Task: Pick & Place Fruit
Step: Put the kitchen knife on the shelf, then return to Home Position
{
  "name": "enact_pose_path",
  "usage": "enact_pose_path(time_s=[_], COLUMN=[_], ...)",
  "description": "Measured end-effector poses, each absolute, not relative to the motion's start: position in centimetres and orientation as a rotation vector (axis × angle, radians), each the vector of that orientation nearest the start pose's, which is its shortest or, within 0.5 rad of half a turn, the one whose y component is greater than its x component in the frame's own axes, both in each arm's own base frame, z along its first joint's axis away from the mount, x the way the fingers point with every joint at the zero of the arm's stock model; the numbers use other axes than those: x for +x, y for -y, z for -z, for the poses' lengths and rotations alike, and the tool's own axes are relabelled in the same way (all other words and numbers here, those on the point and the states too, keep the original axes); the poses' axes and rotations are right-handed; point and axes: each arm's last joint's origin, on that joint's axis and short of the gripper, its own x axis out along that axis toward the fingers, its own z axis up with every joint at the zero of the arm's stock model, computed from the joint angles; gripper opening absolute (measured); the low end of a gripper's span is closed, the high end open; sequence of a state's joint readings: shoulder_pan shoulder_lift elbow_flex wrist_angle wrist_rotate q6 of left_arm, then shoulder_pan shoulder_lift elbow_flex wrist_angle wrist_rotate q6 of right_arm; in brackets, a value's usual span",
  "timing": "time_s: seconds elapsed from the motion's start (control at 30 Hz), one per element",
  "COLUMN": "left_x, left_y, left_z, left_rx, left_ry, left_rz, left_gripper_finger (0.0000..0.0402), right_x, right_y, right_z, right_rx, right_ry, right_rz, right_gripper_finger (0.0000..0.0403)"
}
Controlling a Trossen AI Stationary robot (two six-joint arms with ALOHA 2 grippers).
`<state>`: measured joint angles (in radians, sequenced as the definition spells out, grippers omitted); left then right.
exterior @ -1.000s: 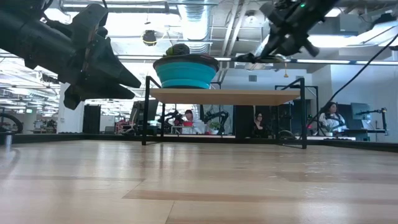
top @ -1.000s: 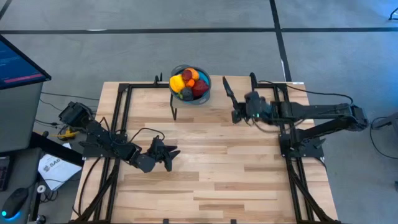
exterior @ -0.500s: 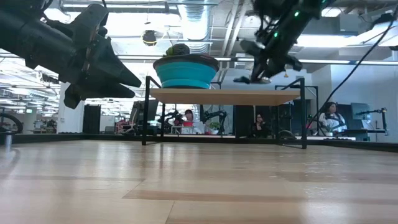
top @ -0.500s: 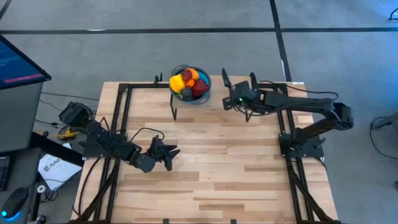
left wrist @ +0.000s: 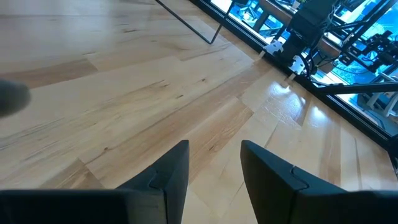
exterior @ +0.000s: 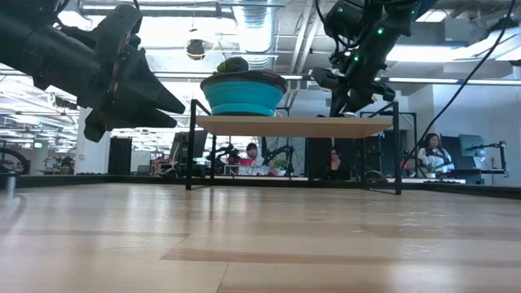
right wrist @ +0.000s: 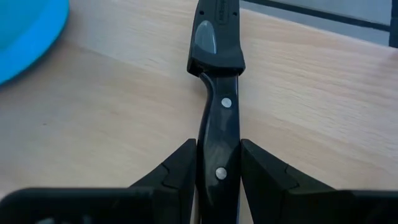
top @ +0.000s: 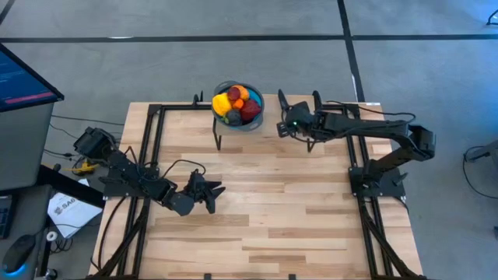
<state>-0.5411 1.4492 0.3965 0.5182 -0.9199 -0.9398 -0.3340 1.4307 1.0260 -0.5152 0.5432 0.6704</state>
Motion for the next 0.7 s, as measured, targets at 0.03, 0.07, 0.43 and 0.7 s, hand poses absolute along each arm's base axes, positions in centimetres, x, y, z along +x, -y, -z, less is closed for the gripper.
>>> enact_pose_path(time_s=[0.03, 0.07, 0.43, 0.7], left_x=[21.3, 21.3, 21.3, 21.3], left_y=[10.1, 10.1, 10.1, 10.1], left_z=[-13.9, -13.9, -13.9, -13.9], left_rx=[-0.558, -0.558, -0.557, -0.556], left_ry=[-0.191, -0.191, -0.192, -0.192], left_rz=[-0.515, -0.515, -0.515, -0.516], left_gripper_finger=[0.014, 0.014, 0.014, 0.014], right_x=[26.7, 26.7, 26.8, 26.2], right_y=[10.9, 10.9, 10.7, 8.0], right_z=[-25.0, -25.0, -25.0, -27.6], right_rx=[0.482, 0.483, 0.466, 0.336], right_ry=[-0.63, -0.63, -0.631, -0.572], right_rz=[1.09, 1.09, 1.081, 0.993], right_gripper_finger=[0.0104, 0.0105, 0.0205, 0.0238])
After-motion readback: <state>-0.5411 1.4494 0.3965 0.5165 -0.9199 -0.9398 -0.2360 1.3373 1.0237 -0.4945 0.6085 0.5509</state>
